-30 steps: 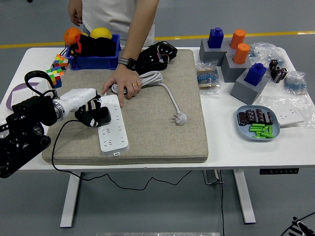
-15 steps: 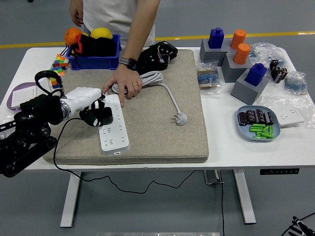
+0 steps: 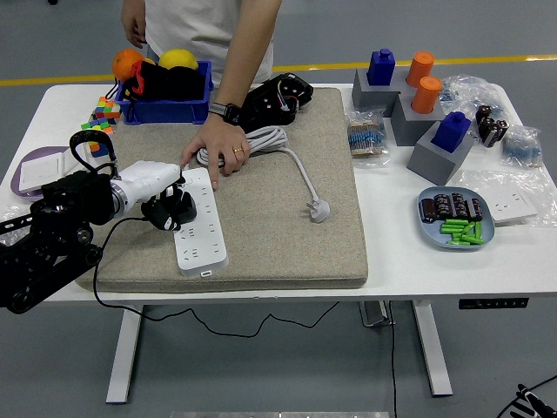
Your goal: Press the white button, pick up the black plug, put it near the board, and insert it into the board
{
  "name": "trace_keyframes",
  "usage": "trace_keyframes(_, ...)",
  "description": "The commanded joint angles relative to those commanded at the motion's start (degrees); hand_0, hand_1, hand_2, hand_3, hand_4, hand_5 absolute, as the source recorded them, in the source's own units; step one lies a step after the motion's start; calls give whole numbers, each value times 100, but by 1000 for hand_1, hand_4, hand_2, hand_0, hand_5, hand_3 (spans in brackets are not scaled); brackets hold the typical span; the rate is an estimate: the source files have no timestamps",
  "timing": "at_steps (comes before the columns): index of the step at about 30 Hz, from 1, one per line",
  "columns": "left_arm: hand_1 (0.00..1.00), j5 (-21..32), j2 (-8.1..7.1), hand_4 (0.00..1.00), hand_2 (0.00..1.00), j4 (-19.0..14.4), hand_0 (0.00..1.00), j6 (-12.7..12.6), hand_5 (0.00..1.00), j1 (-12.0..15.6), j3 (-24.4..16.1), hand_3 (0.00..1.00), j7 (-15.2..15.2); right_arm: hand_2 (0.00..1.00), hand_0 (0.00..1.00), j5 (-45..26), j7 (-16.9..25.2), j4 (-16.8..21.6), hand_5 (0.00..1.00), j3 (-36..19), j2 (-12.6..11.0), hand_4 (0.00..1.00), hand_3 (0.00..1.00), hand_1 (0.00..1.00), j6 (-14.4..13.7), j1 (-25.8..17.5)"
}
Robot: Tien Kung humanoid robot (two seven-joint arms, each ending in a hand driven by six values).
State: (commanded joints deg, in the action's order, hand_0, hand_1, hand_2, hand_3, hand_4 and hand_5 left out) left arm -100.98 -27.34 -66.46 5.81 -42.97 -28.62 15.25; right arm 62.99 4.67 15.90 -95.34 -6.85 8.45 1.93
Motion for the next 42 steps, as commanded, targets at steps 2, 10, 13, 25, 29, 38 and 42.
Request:
trace_keyframes(2, 380, -2, 6, 715, 324, 5, 364, 4, 2, -33, 33, 435, 10, 675, 713, -2, 1, 2, 461, -3, 4, 741, 612, 692, 0, 3)
trace_keyframes(10, 379, 106, 4, 715, 324, 13, 362, 44, 2, -66, -23, 435, -37, 675, 712, 6, 5, 2, 463, -10, 8, 740, 612, 692, -1, 5)
trace_keyframes(13, 383, 214, -10, 721, 327, -24, 378, 94, 2, -55, -66, 454, -15, 675, 713, 19, 6, -4, 461, -15, 12, 741, 613, 692, 1, -8)
trace_keyframes(25, 685, 282, -34, 992, 510, -84, 558, 160, 2, 4, -214, 478, 257, 674, 713, 25, 13, 1, 460, 4, 17, 741, 606, 692, 8, -11)
trace_keyframes(29, 685, 384, -39, 992, 510, -93, 558, 194, 2, 30, -259, 478, 361, 674, 713, 31, 14, -2, 460, -6, 18, 741, 606, 692, 11, -9)
trace_keyframes(38, 819, 569, -67, 998, 707, -209, 688, 267, 199, 140, -427, 581, 442, 673, 714, 36, 17, -1, 458, -11, 18, 742, 604, 692, 20, -11)
trace_keyframes(42, 865, 569, -74, 998, 805, -245, 776, 274, 216, 184, -505, 701, 420, 673, 713, 40, 18, -3, 455, -5, 22, 743, 601, 692, 24, -15)
